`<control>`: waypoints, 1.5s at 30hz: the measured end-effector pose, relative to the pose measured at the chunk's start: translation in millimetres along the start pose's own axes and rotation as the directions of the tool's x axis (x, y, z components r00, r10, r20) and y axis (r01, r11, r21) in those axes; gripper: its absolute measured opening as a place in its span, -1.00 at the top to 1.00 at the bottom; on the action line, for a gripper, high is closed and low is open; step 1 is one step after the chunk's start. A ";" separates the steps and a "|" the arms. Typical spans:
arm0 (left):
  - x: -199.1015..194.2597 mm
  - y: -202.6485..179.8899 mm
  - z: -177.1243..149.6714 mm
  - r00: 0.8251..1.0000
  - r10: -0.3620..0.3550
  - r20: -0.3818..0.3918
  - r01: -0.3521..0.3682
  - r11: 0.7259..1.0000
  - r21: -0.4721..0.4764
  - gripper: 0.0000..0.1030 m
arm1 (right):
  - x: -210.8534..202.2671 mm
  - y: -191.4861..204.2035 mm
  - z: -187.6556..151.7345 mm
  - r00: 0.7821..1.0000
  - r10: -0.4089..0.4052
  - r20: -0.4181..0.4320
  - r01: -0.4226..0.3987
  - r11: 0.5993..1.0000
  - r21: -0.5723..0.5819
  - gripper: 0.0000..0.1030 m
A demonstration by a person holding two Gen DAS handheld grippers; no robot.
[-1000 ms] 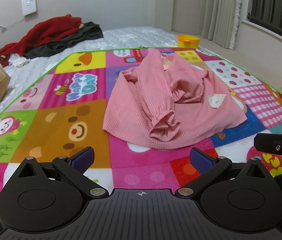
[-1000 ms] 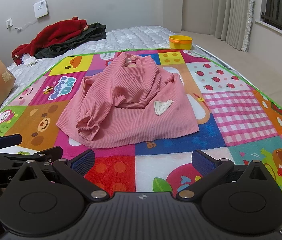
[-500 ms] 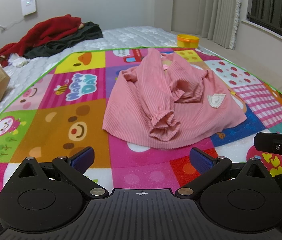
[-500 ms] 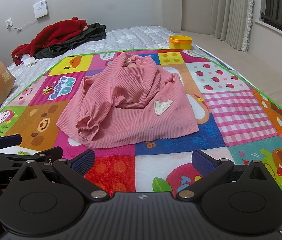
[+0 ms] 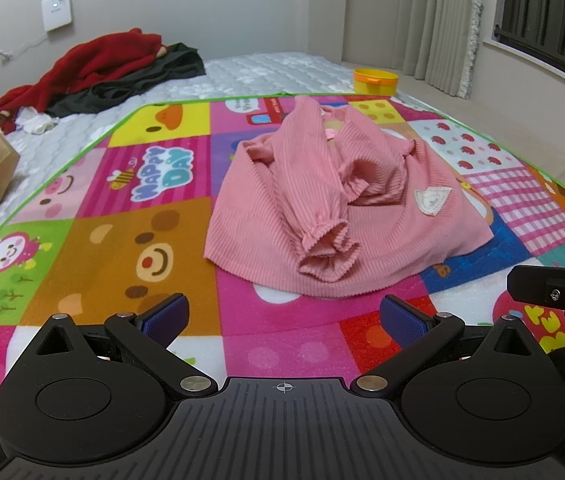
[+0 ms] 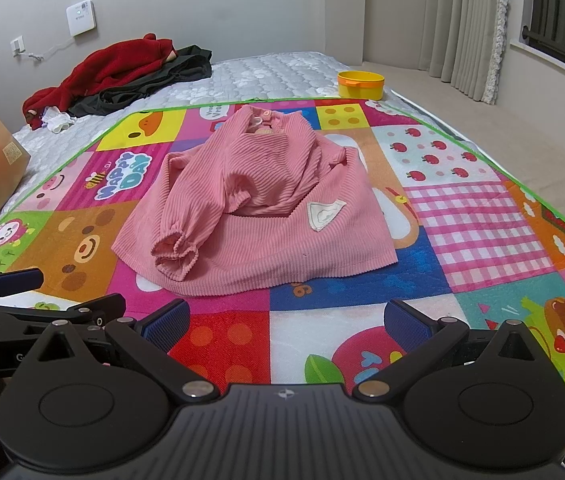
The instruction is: Fold clothes
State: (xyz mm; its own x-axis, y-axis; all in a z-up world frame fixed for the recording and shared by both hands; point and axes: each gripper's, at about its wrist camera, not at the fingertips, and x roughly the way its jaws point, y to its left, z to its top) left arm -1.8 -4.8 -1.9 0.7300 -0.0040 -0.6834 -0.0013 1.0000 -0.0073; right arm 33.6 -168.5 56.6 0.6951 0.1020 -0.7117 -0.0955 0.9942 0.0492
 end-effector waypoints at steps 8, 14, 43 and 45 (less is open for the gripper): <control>0.2 0.2 0.4 1.000 0.001 -0.001 -0.001 1.000 0.001 -1.00 | -0.3 0.4 -0.1 1.000 -0.001 0.000 0.001 1.000 0.000 -1.00; 0.3 -0.4 0.1 1.000 0.002 -0.001 -0.002 1.000 0.002 -1.00 | -0.5 0.4 -0.1 1.000 -0.001 -0.001 0.001 1.000 -0.001 -1.00; 25.3 2.1 26.1 0.993 -0.090 -0.081 0.089 0.996 -0.011 -1.00 | -2.1 -34.4 32.0 0.989 0.141 0.040 -0.145 0.982 0.118 -1.00; 36.8 3.5 41.2 0.994 -0.091 -0.062 0.091 0.996 -0.002 -1.00 | 2.3 -56.2 44.0 0.972 0.210 0.107 -0.229 0.950 0.214 -1.00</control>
State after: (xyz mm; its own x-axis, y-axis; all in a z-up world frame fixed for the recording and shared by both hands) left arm 53.2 -1.2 3.0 0.6834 -0.0956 -0.7237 0.0637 0.9954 -0.0714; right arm 71.9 -222.7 83.0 0.7314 0.3115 -0.6066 -0.0973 0.9281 0.3593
